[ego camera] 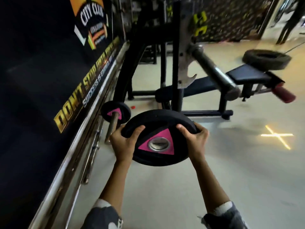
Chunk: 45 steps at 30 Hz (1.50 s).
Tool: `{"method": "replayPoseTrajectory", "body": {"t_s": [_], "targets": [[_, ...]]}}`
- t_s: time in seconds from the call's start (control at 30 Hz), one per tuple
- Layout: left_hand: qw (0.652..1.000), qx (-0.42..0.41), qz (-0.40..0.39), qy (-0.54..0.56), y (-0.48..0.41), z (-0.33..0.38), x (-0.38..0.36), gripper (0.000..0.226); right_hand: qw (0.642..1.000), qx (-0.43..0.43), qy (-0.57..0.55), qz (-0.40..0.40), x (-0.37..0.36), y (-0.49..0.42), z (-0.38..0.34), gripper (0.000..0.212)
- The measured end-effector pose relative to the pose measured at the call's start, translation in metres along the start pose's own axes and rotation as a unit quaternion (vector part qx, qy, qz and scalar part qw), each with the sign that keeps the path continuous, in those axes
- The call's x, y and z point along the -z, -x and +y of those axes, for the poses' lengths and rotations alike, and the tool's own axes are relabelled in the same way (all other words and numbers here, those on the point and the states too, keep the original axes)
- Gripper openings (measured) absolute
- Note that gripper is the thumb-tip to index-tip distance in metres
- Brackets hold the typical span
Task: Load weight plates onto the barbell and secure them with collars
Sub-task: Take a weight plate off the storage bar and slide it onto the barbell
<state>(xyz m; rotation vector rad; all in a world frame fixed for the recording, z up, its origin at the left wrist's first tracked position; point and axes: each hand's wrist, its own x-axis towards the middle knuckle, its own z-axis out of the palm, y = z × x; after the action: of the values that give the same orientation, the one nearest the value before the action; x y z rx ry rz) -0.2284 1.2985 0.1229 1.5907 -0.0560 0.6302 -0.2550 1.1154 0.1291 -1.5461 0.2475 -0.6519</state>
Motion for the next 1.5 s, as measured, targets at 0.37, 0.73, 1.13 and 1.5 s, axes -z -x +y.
{"method": "replayPoseTrajectory", "body": {"t_s": [0.37,0.73,1.13,1.5], "targets": [[0.996,-0.041,0.009,0.084,0.054,0.101,-0.213,0.041,0.99,0.102,0.08,0.052,0.197,-0.123,-0.063,0.067],[0.997,-0.065,0.046,0.003,0.013,0.095,-0.252,0.044,0.996,0.085,0.035,-0.02,0.183,-0.194,-0.052,0.05],[0.992,-0.1,0.044,-0.059,-0.049,0.073,-0.275,0.035,0.995,0.088,0.023,-0.041,0.141,-0.259,-0.03,0.033],[0.975,-0.203,0.011,-0.088,-0.2,0.003,-0.352,0.064,0.983,0.165,0.075,0.02,0.062,-0.401,0.021,0.049]]}}
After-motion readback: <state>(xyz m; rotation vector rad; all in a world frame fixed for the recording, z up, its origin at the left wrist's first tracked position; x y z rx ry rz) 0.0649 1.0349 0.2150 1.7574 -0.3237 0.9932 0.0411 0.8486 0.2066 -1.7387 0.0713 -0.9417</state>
